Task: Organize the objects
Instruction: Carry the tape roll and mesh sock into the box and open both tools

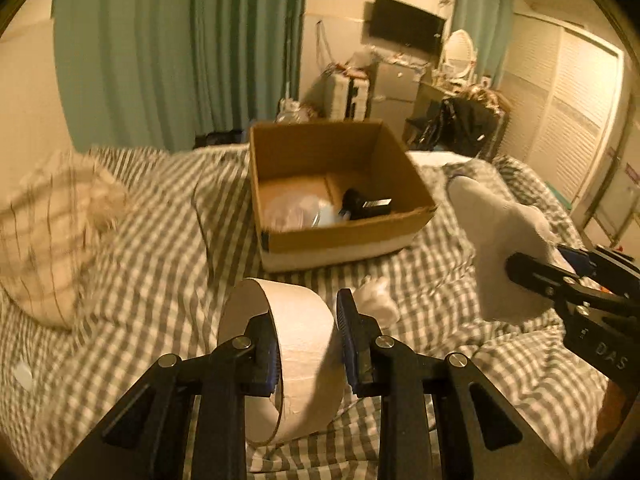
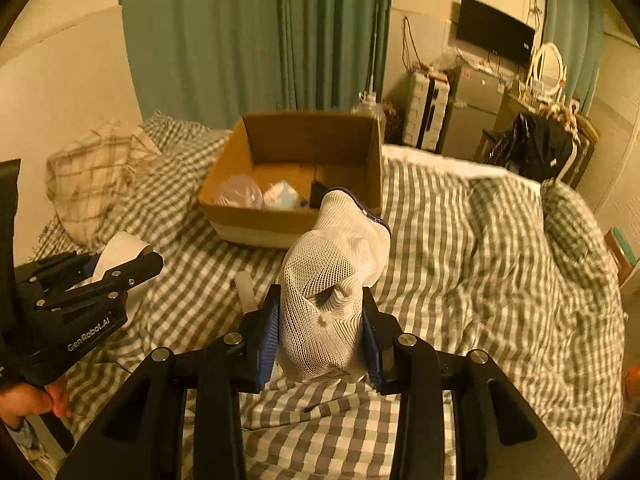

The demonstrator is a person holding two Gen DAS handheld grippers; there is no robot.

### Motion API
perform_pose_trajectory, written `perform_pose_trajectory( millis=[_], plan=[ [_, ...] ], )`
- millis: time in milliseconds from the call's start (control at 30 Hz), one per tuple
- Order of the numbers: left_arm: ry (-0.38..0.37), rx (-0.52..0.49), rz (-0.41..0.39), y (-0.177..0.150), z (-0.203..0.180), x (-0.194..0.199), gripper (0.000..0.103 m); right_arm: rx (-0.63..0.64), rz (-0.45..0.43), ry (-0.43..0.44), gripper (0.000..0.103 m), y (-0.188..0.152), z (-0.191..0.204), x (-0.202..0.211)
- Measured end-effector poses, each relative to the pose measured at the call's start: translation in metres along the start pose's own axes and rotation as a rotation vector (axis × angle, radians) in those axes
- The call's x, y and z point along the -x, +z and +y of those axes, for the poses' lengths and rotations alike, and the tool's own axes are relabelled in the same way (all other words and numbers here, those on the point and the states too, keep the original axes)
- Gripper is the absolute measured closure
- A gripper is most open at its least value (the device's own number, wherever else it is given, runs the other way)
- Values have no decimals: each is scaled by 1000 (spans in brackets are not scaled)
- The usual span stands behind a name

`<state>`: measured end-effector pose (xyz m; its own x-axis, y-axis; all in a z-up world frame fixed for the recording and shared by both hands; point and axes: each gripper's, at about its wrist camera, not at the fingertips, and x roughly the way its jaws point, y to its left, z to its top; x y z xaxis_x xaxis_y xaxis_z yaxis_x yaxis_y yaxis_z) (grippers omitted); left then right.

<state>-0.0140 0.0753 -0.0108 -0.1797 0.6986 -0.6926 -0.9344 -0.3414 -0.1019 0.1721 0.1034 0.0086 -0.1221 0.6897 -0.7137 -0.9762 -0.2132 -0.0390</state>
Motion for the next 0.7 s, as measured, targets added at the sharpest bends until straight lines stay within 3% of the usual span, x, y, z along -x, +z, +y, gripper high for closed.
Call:
perform_pose_trajectory(
  millis=[200, 367, 700],
  plan=[
    [-47, -54, -31, 33, -8, 10, 78, 44, -64, 22, 68, 36, 5, 17],
    [-86, -69, -40, 68, -14, -6, 78, 64, -102, 40, 68, 68, 2, 13],
    [-119, -106, -13, 121, -19, -76, 78, 53, -100, 35, 68, 127, -19, -56]
  ],
)
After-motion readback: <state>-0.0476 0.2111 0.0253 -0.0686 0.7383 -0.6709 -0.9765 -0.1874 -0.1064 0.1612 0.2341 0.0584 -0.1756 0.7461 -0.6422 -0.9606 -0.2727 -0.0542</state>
